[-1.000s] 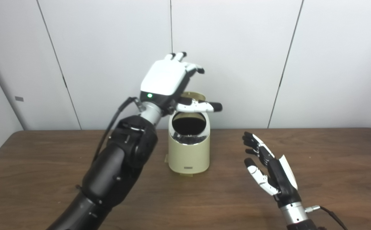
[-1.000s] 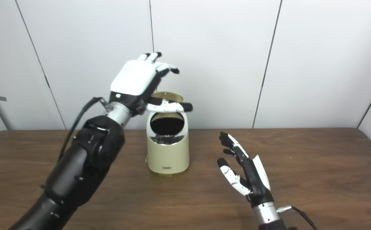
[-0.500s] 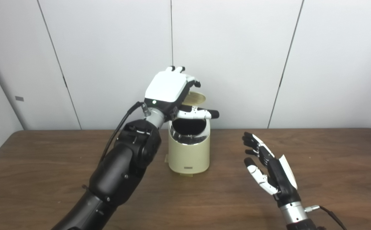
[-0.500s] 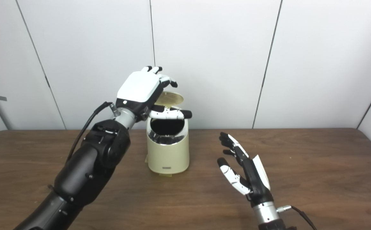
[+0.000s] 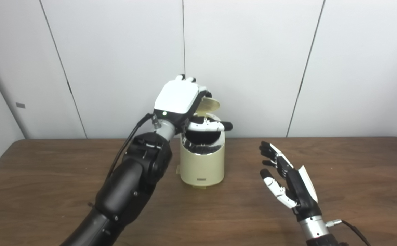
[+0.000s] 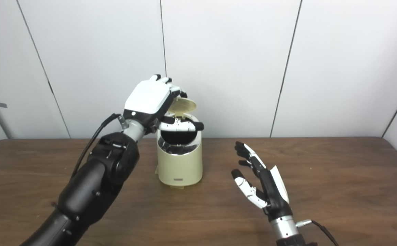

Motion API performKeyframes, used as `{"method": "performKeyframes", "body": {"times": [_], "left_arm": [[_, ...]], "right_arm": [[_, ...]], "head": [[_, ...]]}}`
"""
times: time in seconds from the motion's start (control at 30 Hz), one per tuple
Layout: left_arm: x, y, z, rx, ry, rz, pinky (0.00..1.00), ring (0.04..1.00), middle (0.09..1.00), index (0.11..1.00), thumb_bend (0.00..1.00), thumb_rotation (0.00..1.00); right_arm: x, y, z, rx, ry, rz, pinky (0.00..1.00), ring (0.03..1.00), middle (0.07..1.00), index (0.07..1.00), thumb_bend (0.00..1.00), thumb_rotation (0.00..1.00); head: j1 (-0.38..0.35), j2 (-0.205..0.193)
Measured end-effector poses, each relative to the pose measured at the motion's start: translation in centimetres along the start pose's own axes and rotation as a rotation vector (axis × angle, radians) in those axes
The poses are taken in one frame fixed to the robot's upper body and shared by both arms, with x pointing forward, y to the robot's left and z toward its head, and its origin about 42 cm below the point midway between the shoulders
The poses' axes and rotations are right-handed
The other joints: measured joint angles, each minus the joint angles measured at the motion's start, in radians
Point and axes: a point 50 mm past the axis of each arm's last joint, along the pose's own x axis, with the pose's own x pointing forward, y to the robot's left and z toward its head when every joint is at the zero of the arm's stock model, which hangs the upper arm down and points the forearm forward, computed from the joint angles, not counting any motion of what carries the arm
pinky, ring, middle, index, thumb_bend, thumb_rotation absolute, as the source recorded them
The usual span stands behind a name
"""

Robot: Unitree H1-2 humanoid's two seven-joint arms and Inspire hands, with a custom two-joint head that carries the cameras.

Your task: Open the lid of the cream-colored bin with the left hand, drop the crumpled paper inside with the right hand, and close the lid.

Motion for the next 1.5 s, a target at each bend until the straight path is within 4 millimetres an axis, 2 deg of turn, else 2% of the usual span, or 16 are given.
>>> {"method": "performKeyframes", "body": {"times": [0.17, 0.3, 0.5, 0.7, 0.97, 1.2, 1.33, 1.5], "left_arm": [[-1.1, -0.9, 0.4, -0.035, 0.03, -0.024, 1.0, 0.891, 0.762, 0.732, 0.99, 0.98], [-2.2, -1.7, 0.9, -0.068, 0.036, -0.037, 1.0, 0.893, 0.77, 0.739, 1.0, 0.97], [-4.5, -4.2, 1.0, -0.108, 0.056, -0.099, 1.0, 0.882, 0.756, 0.723, 0.98, 0.97], [-6.1, -5.1, 1.4, -0.126, 0.057, -0.081, 1.0, 0.878, 0.759, 0.722, 0.96, 0.96], [-8.8, -6.6, 2.3, -0.184, 0.064, -0.07, 1.0, 0.858, 0.761, 0.722, 0.93, 0.92], [-9.5, -7.7, 2.8, -0.086, 0.027, -0.033, 1.0, 0.866, 0.756, 0.725, 0.94, 0.91], [-9.5, -8.6, 2.9, -0.001, -0.002, -0.016, 1.0, 0.868, 0.751, 0.73, 0.94, 0.86], [-9.1, -9.5, 2.8, 0.028, -0.014, -0.01, 1.0, 0.878, 0.772, 0.752, 0.94, 0.87]], "right_arm": [[0.0, 0.0, 0.0, -0.003, 0.0, 0.003, 0.78, 0.863, 0.879, 0.89, 0.22, 0.77], [0.1, 0.1, 0.0, -0.006, 0.0, 0.005, 0.79, 0.866, 0.881, 0.896, 0.23, 0.78], [0.2, 0.1, 0.1, -0.017, 0.006, 0.011, 0.78, 0.858, 0.876, 0.899, 0.2, 0.74], [0.2, 0.2, 0.2, -0.03, 0.001, 0.019, 0.77, 0.856, 0.873, 0.9, 0.2, 0.74], [0.0, 0.5, 0.4, -0.011, 0.019, 0.014, 0.79, 0.863, 0.877, 0.892, 0.21, 0.68], [-0.3, 0.7, 0.7, -0.008, 0.036, 0.015, 0.78, 0.86, 0.873, 0.889, 0.22, 0.67], [-0.4, 0.7, 0.6, -0.01, 0.05, 0.018, 0.81, 0.873, 0.877, 0.895, 0.24, 0.66], [-0.5, 0.8, 0.6, -0.009, 0.057, 0.021, 0.8, 0.871, 0.881, 0.9, 0.24, 0.65]], "head": [[-0.005, 0.002], [0.0, 0.005], [-0.002, 0.008], [-0.011, 0.018], [-0.011, 0.04], [-0.011, 0.046], [-0.017, 0.046], [-0.018, 0.048]]}}
